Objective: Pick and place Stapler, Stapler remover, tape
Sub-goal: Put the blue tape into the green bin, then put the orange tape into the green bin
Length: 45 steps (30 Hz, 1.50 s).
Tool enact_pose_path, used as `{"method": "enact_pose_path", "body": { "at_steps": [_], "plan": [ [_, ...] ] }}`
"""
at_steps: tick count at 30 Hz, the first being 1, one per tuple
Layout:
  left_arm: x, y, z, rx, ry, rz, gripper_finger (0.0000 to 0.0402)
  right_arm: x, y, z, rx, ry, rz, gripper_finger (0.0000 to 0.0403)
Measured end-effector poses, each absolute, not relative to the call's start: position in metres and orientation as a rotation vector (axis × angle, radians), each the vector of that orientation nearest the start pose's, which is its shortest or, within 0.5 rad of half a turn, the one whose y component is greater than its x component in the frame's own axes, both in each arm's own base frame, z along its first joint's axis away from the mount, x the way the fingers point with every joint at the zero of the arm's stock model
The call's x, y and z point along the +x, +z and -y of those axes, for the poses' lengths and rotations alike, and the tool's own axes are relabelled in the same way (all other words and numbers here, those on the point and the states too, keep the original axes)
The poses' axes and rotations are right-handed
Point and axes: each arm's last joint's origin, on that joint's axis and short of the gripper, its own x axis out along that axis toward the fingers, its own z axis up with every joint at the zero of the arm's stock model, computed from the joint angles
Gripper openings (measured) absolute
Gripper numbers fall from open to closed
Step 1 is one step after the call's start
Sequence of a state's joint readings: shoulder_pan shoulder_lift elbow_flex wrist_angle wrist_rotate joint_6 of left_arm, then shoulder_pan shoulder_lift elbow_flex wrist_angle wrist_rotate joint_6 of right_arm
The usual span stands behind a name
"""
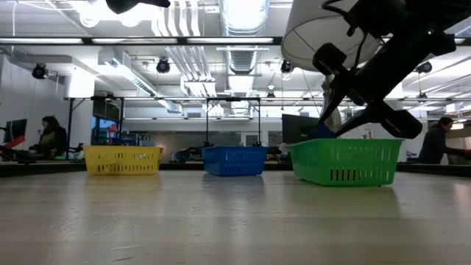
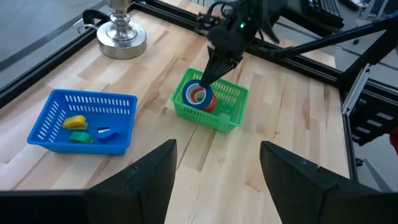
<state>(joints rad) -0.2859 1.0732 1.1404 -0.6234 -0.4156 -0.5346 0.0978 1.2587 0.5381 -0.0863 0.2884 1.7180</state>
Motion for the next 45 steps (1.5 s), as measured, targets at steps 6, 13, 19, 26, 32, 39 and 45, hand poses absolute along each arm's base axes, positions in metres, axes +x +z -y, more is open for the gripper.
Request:
{"method": "enact_pose_path", "body": {
  "at_steps": [6, 13, 19, 26, 32, 39, 45],
  "plan": [
    [0.209, 0.362, 0.049, -0.327, 0.261, -0.475, 0.0234, 0.227, 0.17, -0.014, 1.436, -0.807, -0.441, 0.0105],
    [0.209, 0.362, 0.049, -0.325, 0.261, -0.478, 0.0234, 0.223, 0.167, -0.014, 1.44, -0.847, -0.483, 0.0129],
    [0.209, 0.362, 0.049, -0.325, 0.261, -0.478, 0.0234, 0.221, 0.164, -0.015, 1.447, -0.852, -0.541, 0.0144],
    [0.209, 0.362, 0.049, -0.326, 0.26, -0.478, 0.0234, 0.217, 0.164, -0.016, 1.47, -0.846, -0.617, 0.0168],
    [0.209, 0.361, 0.049, -0.326, 0.256, -0.481, 0.0234, 0.215, 0.172, -0.017, 1.487, -0.8, -0.602, 0.0177],
    [0.203, 0.351, 0.049, -0.29, 0.245, -0.597, 0.0234, 0.22, 0.203, -0.02, 1.487, -0.549, -0.419, 0.0178],
    [0.2, 0.322, 0.054, -0.301, 0.129, -0.765, 0.0234, 0.226, 0.234, -0.022, 1.427, -0.329, -0.166, 0.0178]
  ]
}}
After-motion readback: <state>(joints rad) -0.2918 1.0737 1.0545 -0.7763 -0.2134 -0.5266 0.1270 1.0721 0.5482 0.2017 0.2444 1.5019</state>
